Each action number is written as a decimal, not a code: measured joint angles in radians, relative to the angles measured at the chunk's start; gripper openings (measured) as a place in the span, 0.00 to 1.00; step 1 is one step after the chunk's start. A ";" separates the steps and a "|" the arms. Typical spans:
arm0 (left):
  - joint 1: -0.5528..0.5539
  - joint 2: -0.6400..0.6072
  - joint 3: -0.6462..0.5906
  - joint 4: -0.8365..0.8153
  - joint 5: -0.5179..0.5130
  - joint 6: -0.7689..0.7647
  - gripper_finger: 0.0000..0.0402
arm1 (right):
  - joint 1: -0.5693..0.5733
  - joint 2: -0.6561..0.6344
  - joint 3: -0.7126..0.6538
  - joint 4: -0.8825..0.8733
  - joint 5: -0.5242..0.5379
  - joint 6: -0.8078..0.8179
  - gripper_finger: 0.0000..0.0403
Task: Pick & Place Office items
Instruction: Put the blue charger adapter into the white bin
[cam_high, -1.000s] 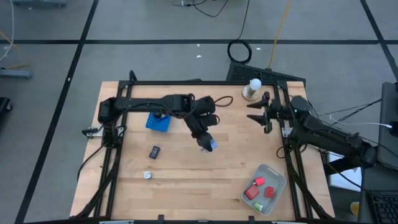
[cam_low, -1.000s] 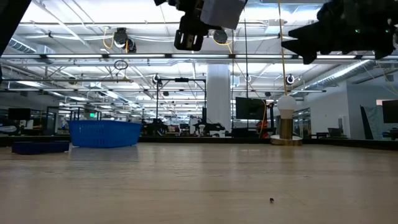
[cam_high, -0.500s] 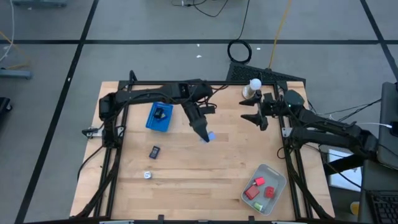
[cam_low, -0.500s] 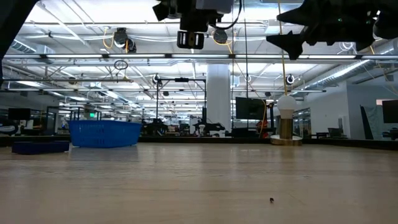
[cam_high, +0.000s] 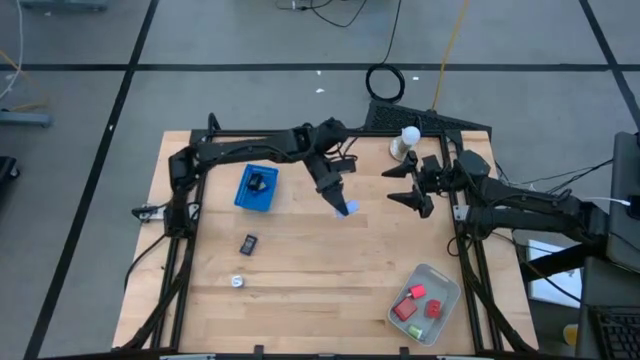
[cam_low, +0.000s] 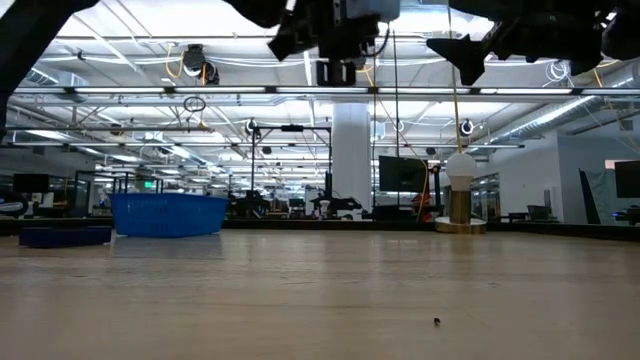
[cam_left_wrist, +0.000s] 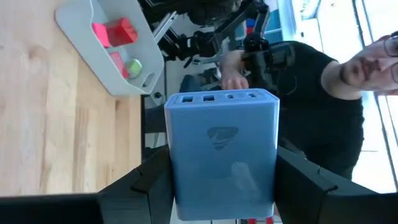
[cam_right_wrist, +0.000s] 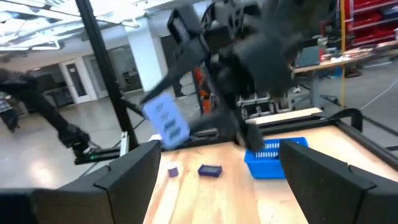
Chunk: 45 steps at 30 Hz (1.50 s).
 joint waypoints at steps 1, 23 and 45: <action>-0.004 0.012 0.000 0.027 0.009 -0.019 0.52 | 0.010 0.001 0.000 0.005 0.016 0.002 0.79; -0.024 0.114 0.000 0.375 0.073 -0.236 0.52 | 0.260 0.040 0.001 0.079 0.224 0.086 0.79; -0.074 0.114 0.000 0.530 0.080 -0.364 0.52 | 0.418 0.237 0.001 0.345 0.303 0.087 0.79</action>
